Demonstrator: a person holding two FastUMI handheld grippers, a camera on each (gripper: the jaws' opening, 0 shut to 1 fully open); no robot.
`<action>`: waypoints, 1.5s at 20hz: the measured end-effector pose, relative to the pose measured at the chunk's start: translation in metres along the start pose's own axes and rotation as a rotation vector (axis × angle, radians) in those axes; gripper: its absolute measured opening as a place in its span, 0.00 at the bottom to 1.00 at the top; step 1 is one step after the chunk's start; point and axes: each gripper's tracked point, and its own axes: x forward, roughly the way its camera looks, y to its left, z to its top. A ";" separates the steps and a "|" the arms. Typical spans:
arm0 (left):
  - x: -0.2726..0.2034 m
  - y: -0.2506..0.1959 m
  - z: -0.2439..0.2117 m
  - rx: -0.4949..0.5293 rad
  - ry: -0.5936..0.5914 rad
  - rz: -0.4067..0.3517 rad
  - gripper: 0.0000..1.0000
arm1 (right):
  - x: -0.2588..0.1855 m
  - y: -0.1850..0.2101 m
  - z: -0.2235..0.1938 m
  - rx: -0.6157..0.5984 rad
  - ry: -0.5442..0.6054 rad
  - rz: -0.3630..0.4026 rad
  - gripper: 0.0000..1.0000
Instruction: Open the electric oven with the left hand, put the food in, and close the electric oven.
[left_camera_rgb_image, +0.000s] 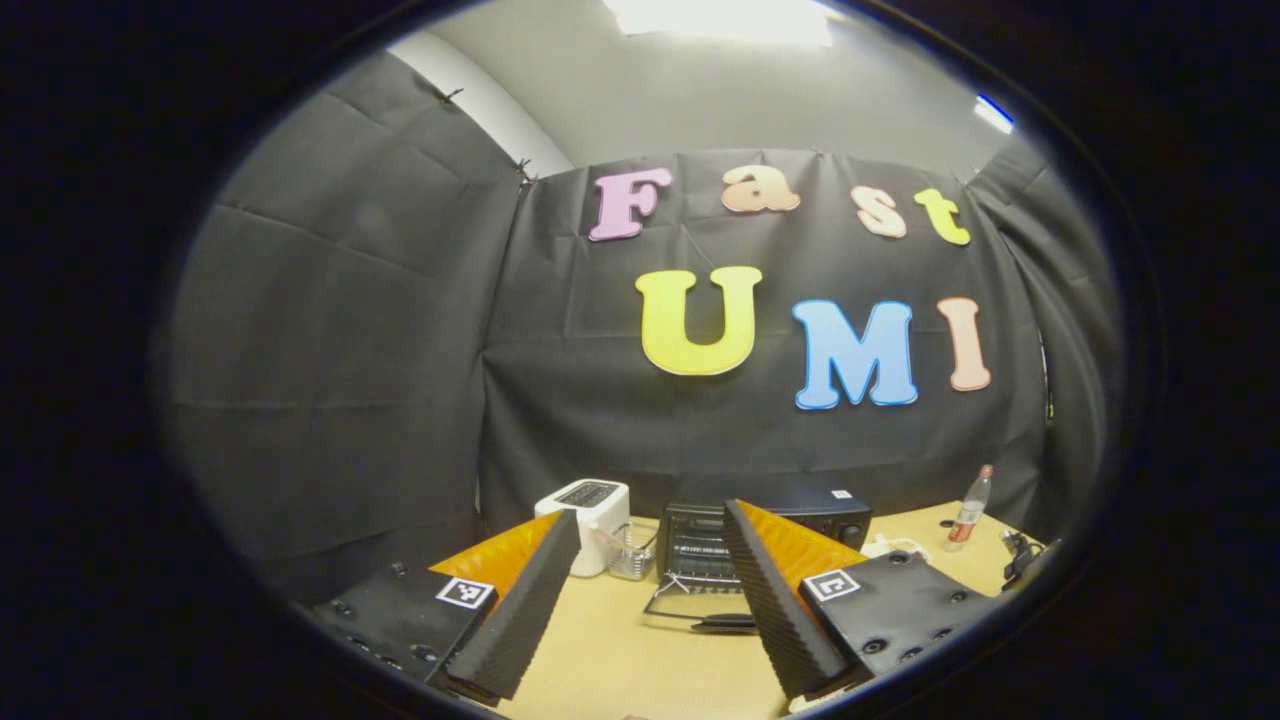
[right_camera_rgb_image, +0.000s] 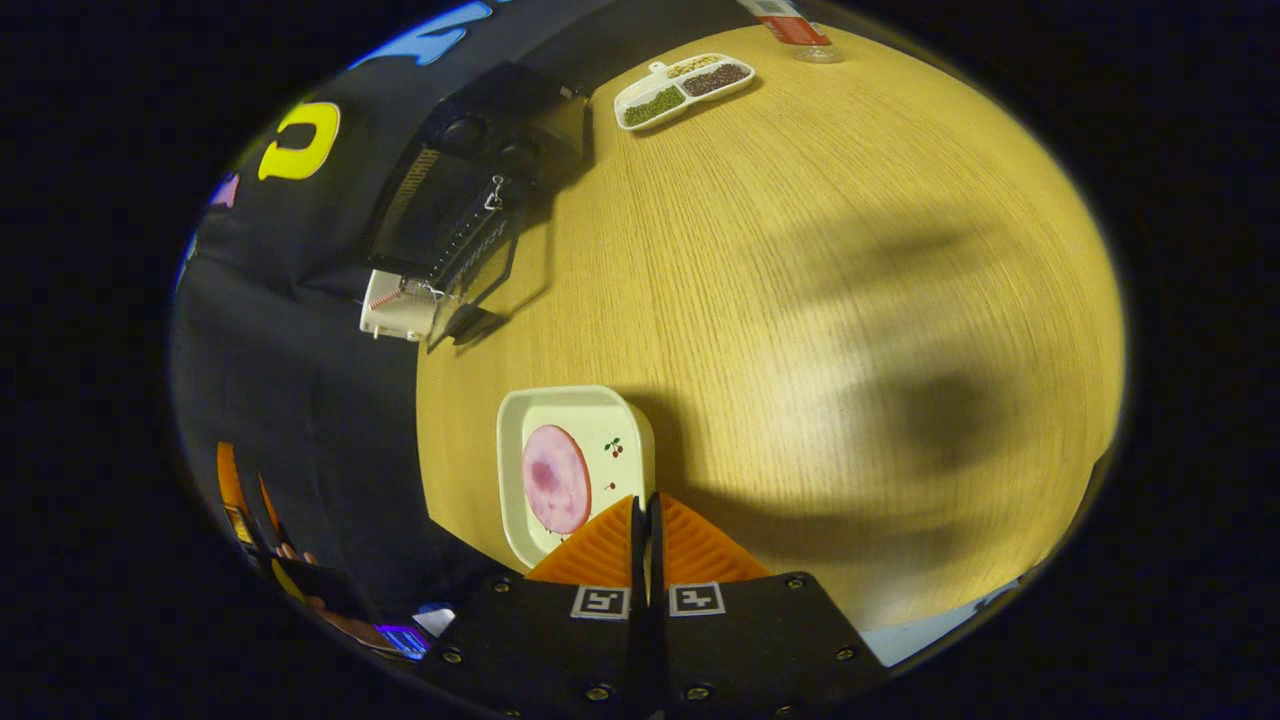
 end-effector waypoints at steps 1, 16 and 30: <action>0.002 0.002 0.001 -0.003 0.000 0.000 0.91 | 0.000 0.010 0.003 0.020 -0.012 0.019 0.00; 0.035 0.051 -0.007 -0.015 0.001 0.003 0.97 | 0.038 0.129 0.060 0.310 -0.255 0.114 0.00; 0.086 0.072 -0.031 -0.008 0.041 -0.006 0.97 | 0.107 0.189 0.135 0.604 -0.376 0.196 0.00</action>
